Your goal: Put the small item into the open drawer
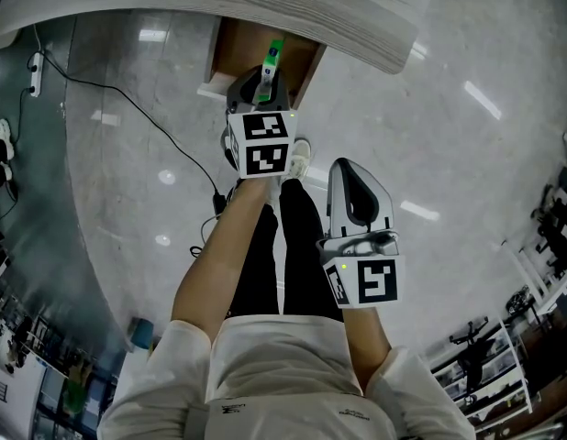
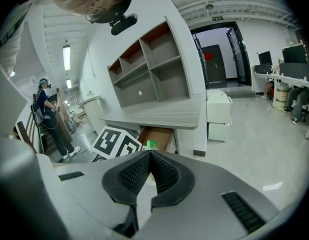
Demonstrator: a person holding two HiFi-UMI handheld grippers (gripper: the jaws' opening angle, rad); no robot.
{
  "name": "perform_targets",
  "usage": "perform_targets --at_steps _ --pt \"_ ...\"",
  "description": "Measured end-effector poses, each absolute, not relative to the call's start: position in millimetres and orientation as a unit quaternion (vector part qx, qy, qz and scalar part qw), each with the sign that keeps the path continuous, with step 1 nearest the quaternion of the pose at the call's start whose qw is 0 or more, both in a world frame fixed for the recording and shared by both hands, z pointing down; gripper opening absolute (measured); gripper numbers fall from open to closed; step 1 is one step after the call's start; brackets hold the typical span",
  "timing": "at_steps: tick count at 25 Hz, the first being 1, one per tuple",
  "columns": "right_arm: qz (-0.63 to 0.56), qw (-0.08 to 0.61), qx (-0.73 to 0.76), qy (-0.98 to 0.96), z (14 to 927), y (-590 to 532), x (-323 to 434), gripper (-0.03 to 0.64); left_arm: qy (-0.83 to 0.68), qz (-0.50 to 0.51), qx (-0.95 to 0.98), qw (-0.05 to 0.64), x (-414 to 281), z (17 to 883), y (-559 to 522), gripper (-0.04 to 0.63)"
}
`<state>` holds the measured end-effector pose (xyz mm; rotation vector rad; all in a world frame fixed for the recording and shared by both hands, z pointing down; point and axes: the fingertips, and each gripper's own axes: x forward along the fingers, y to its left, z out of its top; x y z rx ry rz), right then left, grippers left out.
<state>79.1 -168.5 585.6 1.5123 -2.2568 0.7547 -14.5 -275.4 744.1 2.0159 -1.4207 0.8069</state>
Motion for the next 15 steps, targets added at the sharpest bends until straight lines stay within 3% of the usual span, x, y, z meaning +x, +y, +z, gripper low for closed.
perform_targets --at_steps 9,11,15 --pt "0.266 0.159 0.538 -0.784 586.5 -167.1 86.8 0.031 -0.527 0.298 0.749 0.269 -14.2 753.8 -281.9 0.109" --pt "0.266 0.159 0.538 -0.784 586.1 -165.4 86.2 0.031 -0.526 0.294 0.752 0.268 -14.4 750.3 -283.2 0.149" --pt "0.263 0.158 0.539 -0.784 582.8 -164.2 83.6 0.031 -0.523 0.288 0.758 0.264 -14.6 735.6 -286.8 0.161"
